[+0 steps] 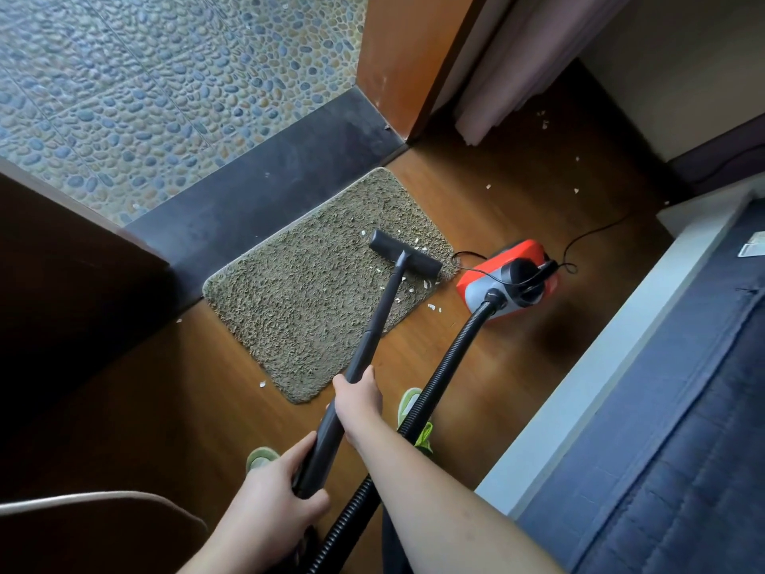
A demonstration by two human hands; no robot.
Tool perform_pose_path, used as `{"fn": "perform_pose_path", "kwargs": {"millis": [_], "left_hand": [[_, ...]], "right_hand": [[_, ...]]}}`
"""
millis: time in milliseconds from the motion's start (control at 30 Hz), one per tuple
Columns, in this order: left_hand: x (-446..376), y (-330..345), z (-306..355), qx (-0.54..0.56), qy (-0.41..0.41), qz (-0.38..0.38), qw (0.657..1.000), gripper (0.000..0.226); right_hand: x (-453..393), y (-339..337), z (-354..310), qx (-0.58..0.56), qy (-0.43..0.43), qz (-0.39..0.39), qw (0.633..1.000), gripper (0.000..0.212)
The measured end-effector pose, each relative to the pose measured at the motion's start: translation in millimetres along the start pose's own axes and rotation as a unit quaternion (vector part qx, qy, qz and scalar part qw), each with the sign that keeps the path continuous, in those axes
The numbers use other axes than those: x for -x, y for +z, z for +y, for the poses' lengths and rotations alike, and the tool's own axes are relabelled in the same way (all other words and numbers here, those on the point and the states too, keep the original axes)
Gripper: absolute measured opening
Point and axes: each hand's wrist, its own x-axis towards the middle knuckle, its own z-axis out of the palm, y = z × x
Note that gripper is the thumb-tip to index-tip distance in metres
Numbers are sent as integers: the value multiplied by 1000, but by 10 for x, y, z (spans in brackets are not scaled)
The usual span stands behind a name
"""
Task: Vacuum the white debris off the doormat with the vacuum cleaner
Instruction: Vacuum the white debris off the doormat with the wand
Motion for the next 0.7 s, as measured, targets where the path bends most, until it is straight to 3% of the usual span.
{"fn": "perform_pose_path", "kwargs": {"millis": [367, 700], "left_hand": [[-231, 115, 303, -26, 0, 4, 1000, 77], [-421, 138, 664, -47, 16, 7, 999, 63]], "right_hand": [[-296, -236, -210, 15, -6, -2, 1000, 78], [-485, -467, -476, 14, -33, 4, 999, 70]]}}
